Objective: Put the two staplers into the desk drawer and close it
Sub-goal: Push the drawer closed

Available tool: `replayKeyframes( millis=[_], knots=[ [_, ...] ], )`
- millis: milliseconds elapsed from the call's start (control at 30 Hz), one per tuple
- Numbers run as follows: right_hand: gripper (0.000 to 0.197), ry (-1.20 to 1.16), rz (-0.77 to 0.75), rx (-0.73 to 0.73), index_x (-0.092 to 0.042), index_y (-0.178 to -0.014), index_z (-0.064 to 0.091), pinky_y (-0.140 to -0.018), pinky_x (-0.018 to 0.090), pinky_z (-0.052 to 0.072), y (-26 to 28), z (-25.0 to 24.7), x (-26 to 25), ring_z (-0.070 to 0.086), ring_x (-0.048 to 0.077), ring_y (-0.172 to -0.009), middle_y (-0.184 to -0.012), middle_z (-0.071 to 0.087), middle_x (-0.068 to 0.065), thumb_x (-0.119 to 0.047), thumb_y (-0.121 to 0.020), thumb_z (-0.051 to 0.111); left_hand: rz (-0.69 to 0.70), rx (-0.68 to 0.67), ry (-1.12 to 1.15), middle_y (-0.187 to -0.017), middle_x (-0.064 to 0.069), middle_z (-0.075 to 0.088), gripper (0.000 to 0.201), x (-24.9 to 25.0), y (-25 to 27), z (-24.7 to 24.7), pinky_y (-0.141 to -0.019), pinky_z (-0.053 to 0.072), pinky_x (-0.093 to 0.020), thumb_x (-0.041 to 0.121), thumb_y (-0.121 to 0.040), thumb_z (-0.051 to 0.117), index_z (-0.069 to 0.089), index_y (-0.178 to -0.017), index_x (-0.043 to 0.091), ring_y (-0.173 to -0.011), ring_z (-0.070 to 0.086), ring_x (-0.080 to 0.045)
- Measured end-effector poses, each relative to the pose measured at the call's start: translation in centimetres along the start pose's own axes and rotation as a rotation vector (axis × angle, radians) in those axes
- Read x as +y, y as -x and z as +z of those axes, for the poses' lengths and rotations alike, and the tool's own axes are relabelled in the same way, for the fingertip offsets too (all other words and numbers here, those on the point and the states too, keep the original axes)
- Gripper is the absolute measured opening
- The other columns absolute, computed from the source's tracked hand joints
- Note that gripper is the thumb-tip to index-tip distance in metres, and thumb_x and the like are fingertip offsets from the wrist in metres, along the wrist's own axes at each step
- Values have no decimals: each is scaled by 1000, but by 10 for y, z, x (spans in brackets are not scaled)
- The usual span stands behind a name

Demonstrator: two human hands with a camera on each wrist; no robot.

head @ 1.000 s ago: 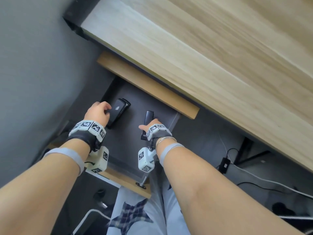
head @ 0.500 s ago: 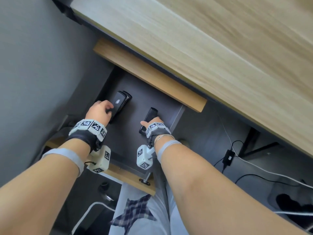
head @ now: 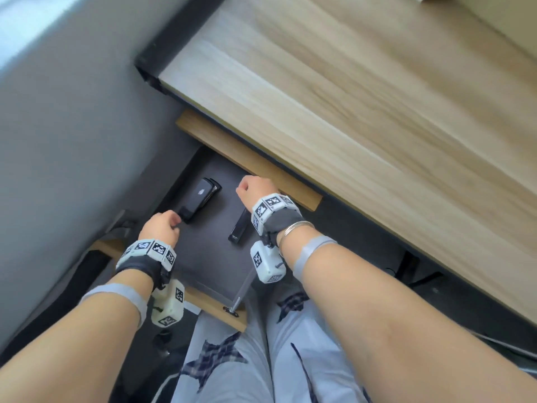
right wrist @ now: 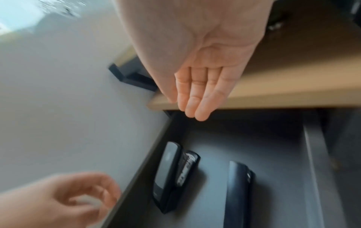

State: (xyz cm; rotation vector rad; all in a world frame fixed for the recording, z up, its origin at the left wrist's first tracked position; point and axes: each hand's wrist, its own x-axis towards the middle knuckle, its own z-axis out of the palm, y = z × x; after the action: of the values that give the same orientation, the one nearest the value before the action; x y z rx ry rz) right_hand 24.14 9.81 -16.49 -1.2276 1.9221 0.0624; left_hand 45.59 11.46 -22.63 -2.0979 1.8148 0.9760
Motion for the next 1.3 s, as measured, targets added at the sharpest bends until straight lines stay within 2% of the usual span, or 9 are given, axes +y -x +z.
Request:
replayKeyframes(
  millis=[200,333,500,633,767,900,967,1133,1300],
  knots=[
    [25,-4,-202,232,-16,-100,68,-74,31,48,35,-69,-17,63,31,-91,-102,71,12,-21,-94,44,-136,-3,-49,-116,-21,61,28,-24,42,-10,-89,47,-41,5,-86,54,57,-113,5,-106,59,-38],
    [24,-33,-160,417,-15,-99,68,-79,33,54,31,-105,2,67,30,-92,-98,73,11,-25,-95,46,-272,-36,-109,-118,-26,59,30,-45,58,-5,-91,47,-44,0,-86,50,49,-116,-2,-109,57,-41],
    [24,-37,-67,489,-14,-98,67,-80,33,54,12,-118,38,66,30,-94,-98,74,12,-24,-93,46,-495,-101,-91,-123,-30,56,47,-62,64,16,-95,47,-50,6,-83,57,42,-126,-4,-113,55,-46],
    [23,-51,-54,525,-12,-96,64,-78,39,53,4,-112,52,64,35,-91,-96,72,15,-23,-93,44,-502,-288,-122,-116,-23,66,33,-60,60,24,-85,50,-39,11,-86,59,60,-116,-4,-106,63,-38],
    [18,-18,-65,527,-19,-84,56,-68,35,48,-2,-109,56,63,35,-86,-83,66,11,-25,-93,41,-495,-398,-218,-107,-22,68,26,-50,56,27,-88,50,-36,7,-87,58,66,-107,-8,-108,64,-35],
    [22,34,-53,558,-18,-94,58,-66,33,42,-4,-107,57,63,35,-87,-91,70,14,-28,-94,39,-488,-306,-206,-95,-21,70,17,-47,53,35,-82,51,-39,4,-87,54,67,-91,-6,-104,65,-38],
    [23,64,-68,580,-16,-96,58,-67,34,45,-5,-105,57,63,36,-86,-91,70,15,-28,-95,38,-470,-223,-176,-99,-22,69,20,-44,50,35,-79,52,-38,5,-86,53,65,-98,-6,-99,65,-38],
    [23,99,-117,584,-17,-96,58,-72,38,50,-8,-108,62,63,37,-85,-88,70,15,-28,-94,39,-380,-36,-17,-123,-26,55,37,-24,42,45,-92,49,-45,5,-83,62,50,-117,-6,-109,57,-43],
    [22,72,-126,569,-16,-92,60,-69,35,46,-15,-114,70,50,30,-72,-56,46,-1,-27,-94,41,-337,-44,169,-132,-27,47,67,-1,31,52,-94,47,-49,3,-76,73,33,-129,-4,-115,55,-44]
  ],
)
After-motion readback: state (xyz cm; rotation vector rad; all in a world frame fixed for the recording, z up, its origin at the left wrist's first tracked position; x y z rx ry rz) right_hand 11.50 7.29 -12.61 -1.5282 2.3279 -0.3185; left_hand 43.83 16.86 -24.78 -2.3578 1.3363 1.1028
